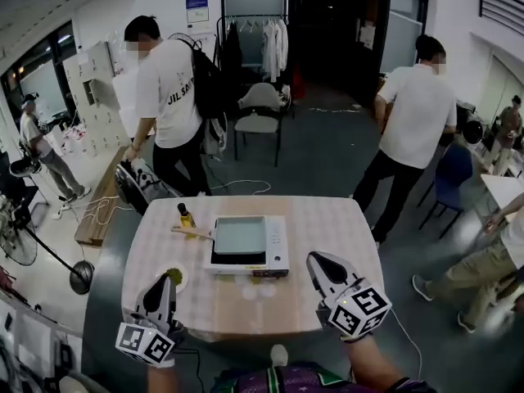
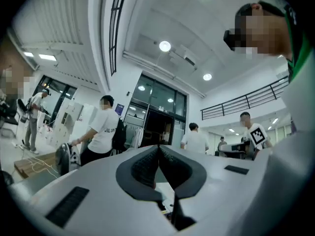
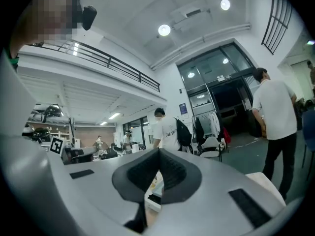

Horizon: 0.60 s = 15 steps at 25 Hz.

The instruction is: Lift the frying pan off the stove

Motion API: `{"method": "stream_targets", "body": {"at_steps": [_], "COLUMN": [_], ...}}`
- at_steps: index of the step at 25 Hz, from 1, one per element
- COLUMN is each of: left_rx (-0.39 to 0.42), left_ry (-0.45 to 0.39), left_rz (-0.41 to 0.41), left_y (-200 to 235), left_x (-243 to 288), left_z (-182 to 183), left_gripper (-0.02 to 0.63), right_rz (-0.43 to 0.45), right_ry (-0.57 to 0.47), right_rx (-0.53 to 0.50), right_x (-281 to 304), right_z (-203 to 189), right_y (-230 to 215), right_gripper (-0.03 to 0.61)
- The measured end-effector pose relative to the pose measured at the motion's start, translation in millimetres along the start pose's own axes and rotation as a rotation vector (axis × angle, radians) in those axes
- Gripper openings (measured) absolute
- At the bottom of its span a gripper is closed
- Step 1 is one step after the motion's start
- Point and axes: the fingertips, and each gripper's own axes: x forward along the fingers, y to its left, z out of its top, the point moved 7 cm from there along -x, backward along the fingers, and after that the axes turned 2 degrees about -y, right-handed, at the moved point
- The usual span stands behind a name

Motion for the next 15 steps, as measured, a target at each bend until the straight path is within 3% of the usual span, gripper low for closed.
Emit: {"method": "stream_targets", "body": {"at_steps": [4, 7, 10, 15], "left_rx": [0.036, 0.066, 0.073, 0.128], "left_ry": [0.021, 0.035, 0.042, 0.047], "left_rz": [0.024, 0.027, 0.010, -0.016], "left_y": [50, 122, 193, 243], "left_x": [130, 215, 261, 300], "left_z": [7, -21, -47, -41], "left_gripper": [0.023, 0.023, 0.023, 0.025], "right_rz": [0.011, 0.019, 0.042, 0.054], "right_ry": [0.005, -0.004, -0.023, -0.041], "right_rx": [0.026, 0.034, 0.026, -0.023], "right_x": [115, 218, 296, 352], "right_z": [25, -1, -28, -29], "right_y": [-82, -129, -139, -131], "right_gripper": [0.008, 0.008, 0.008, 0.008]}}
